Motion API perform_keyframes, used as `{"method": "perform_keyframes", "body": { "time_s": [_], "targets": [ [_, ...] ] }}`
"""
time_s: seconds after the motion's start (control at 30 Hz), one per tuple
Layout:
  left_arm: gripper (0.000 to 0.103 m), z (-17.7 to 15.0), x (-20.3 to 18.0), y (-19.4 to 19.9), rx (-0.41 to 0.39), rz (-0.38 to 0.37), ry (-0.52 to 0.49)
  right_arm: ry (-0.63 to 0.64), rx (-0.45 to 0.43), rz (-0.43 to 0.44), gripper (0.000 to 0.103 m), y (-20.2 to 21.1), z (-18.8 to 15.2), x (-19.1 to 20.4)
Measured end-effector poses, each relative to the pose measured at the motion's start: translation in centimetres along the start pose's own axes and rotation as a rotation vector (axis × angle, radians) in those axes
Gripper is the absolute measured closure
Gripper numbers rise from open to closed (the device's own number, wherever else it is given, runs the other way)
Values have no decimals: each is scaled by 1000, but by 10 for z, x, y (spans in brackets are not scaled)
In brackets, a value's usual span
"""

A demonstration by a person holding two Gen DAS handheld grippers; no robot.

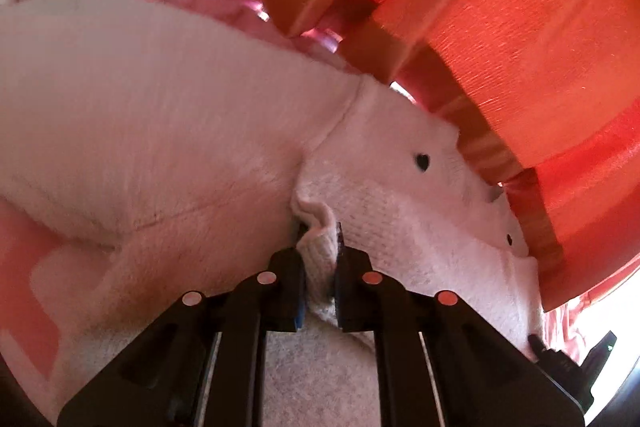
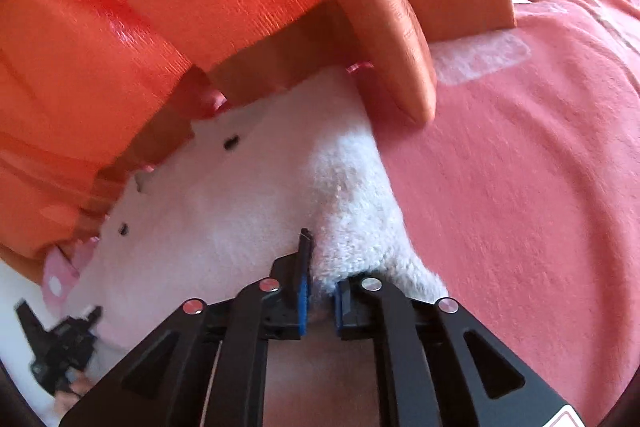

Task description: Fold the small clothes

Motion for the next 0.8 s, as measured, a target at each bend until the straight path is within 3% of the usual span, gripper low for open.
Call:
{"method": "perform_keyframes", "body": {
  "time_s": [0.1,0.13,0.23,0.3,0.37,0.43,0.47,0.5,0.57,0.6,0.67,0.8],
  "targets": [
    [91,-2,4,-3,14,8,20,-105,9,-45,92,28,-8,-10],
    [91,-2,5,-3,13,9,22,-113,-59,-71,85,49,-7,-11],
    [90,-3,0,-4,11,19,16,16,-212,-102,83,78,-3,1],
    [90,-6,3,2,8,17,26,60,-144,-89,83,59,-1,5],
    [89,-8,5,9,5,14,38,66,11,-101,84,20,-11,-4],
    [87,-5,8,24,-18,8,72,63,-37,-122,91,23,-10,-5],
    [78,1,14,38,-46,13,107,86,-27,-139,90,27,-8,1],
    [65,7,22,54,-79,21,140,95,-40,-123,87,35,-6,6],
    [51,17,43,85,-148,45,192,85,-83,-73,82,55,-5,14],
    [42,25,59,107,-198,71,224,95,-86,-57,82,61,-7,17],
    [34,35,88,137,-263,133,255,118,-79,-22,79,71,-14,26],
    [32,52,180,194,-312,385,334,151,-56,9,76,75,-19,38]
  ]
}}
Point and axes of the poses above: each gripper's, at about its wrist camera, not at the fingertips, and y roughly against the way its jaws point, x to its left, z to its top, the point moved 5 cm from there along -y, roughly the way its jaws point, and after that the axes turned 8 degrees about -z, right-handed, at the moved point
